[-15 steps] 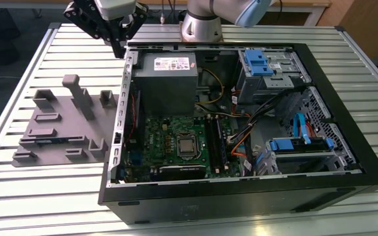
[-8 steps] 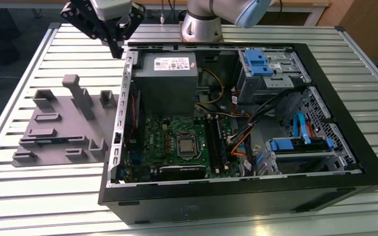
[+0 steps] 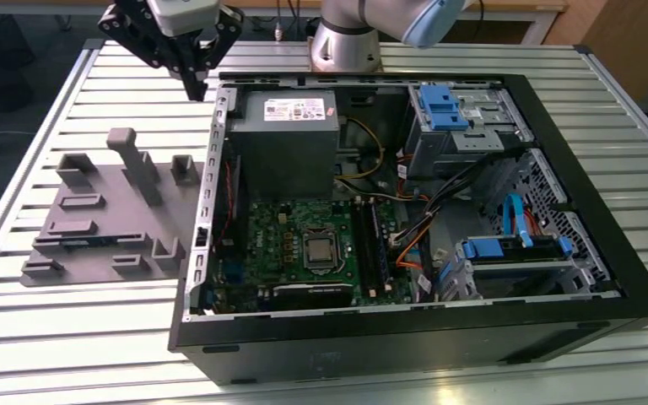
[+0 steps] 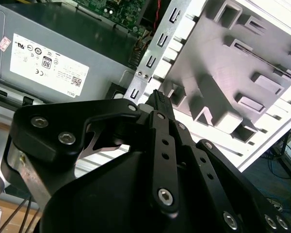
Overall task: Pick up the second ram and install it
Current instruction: 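Reach for the second ram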
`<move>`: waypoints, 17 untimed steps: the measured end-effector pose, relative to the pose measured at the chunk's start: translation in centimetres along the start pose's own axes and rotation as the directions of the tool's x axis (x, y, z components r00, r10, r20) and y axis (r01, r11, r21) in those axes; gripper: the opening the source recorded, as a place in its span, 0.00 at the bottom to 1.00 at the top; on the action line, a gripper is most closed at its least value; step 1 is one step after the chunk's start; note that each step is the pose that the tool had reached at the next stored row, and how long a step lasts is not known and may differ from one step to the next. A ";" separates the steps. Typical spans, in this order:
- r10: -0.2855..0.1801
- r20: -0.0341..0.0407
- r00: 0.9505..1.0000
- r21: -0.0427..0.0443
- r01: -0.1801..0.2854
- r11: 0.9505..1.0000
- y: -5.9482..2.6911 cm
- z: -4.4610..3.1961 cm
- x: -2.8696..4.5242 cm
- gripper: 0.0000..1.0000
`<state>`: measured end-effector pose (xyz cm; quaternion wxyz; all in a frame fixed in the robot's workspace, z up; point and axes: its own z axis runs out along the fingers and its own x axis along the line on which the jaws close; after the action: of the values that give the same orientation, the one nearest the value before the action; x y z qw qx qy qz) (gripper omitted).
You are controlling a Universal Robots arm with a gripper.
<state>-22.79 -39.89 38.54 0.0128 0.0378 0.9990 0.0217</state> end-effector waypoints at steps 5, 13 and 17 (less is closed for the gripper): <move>0.000 -0.001 1.000 0.000 0.000 1.000 -0.03 0.04 0.28 0.11; 0.000 -0.002 1.000 0.000 0.000 1.000 -0.06 0.12 0.75 0.11; 0.000 -0.003 1.000 0.000 0.000 1.000 -0.08 0.16 0.94 0.11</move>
<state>-23.73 -39.90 38.36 0.0114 0.0379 0.9990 0.0217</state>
